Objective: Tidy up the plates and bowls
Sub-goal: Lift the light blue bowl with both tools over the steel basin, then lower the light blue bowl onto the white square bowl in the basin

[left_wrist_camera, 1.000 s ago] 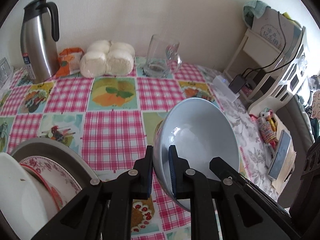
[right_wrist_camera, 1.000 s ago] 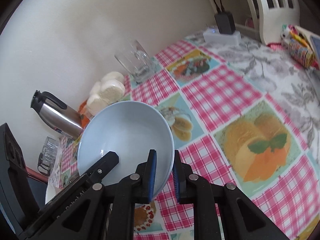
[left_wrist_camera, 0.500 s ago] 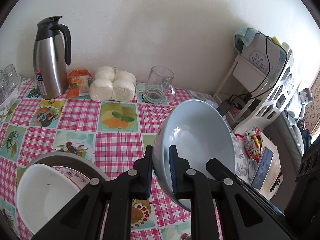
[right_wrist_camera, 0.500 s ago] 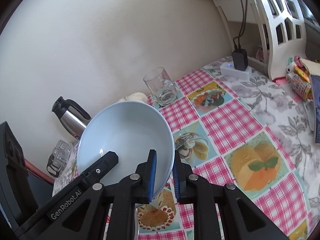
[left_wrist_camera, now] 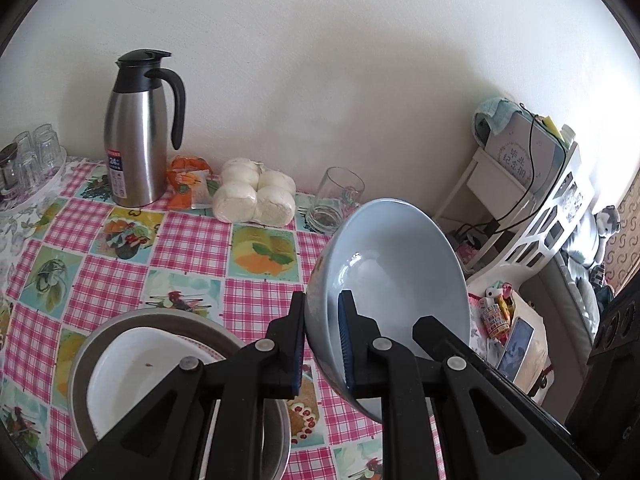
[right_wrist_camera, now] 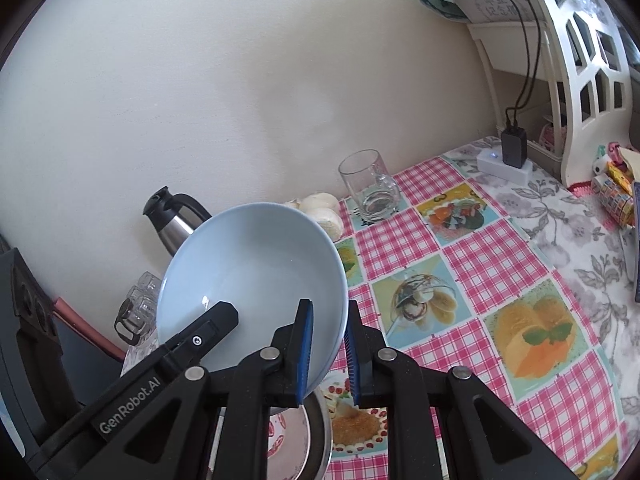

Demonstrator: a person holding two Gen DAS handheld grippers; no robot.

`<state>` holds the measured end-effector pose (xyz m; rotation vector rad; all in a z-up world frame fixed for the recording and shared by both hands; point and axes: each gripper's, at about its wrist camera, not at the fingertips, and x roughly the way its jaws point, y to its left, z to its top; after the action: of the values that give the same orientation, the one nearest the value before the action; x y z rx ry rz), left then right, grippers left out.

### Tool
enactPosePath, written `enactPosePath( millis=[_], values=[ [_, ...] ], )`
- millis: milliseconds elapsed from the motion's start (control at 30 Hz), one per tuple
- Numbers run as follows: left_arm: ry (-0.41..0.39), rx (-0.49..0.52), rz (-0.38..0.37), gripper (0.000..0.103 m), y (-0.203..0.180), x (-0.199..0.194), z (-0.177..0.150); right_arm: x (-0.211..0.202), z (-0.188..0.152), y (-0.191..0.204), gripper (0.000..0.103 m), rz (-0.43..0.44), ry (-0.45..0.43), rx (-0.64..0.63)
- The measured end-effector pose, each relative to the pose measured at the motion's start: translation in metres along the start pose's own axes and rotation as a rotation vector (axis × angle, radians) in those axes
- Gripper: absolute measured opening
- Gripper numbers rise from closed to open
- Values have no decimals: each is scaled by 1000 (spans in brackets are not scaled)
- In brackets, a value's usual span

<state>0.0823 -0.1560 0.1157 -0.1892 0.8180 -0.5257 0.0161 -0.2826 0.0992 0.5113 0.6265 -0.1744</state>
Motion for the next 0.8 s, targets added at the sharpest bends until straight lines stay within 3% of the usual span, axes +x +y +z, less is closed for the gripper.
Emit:
enactPosePath(
  millis=[800],
  values=[
    [-65, -233, 22, 17, 111, -58, 2, 17, -23, 109, 17, 92, 75, -155]
  ],
)
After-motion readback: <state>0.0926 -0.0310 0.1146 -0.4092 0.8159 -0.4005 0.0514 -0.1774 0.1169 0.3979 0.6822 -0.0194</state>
